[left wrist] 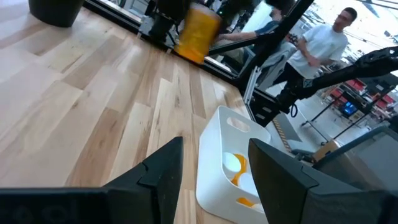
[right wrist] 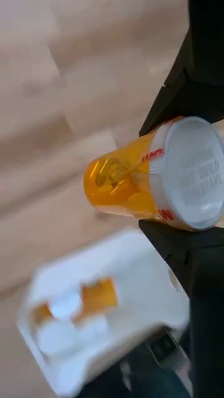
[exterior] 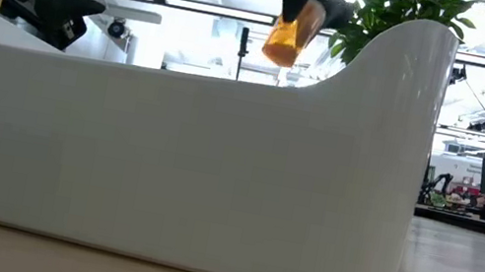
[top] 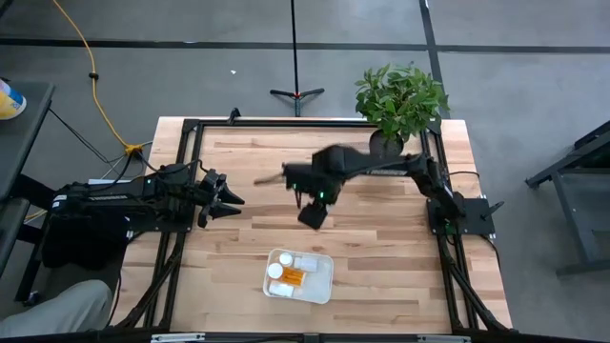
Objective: Pick and place pill bottles into a basket
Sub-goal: Put the orange pill bottle into the white bin
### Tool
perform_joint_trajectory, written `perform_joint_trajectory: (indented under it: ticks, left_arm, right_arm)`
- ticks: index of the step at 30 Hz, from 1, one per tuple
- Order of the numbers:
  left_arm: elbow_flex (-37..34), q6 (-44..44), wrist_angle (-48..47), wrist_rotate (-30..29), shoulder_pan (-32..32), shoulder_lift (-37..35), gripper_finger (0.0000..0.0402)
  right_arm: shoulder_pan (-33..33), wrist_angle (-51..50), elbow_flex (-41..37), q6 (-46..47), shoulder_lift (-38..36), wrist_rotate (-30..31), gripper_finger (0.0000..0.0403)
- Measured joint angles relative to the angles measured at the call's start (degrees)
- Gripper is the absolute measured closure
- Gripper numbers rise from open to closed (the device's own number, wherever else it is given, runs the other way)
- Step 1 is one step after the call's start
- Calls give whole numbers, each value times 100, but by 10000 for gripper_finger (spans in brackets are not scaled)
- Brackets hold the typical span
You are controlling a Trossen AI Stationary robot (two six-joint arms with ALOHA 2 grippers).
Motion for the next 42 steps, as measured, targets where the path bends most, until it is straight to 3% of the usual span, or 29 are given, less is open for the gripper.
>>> perform_joint_trajectory:
  ticks: [9, 19, 28, 37, 42]
  left_arm:
    - [0, 151, -37, 13, 0, -2, 186]
    - [0, 247, -37, 17, 0, -2, 186]
    - [-2, 260, -35, 70, 0, 0, 186]
    - [-2, 260, -34, 88, 0, -2, 186]
    - [-2, 282, -33, 87, 0, -2, 186]
  right_arm:
    - [1066, 470, -10, 1174, -9, -131, 210]
    - [1829, 1337, -21, 2450, 166, 241, 210]
    - [2190, 1737, -21, 3201, 786, 181, 202]
    - [2191, 1683, -23, 3369, 1391, -242, 210]
    - [2111, 1558, -23, 3343, 1645, -333, 195]
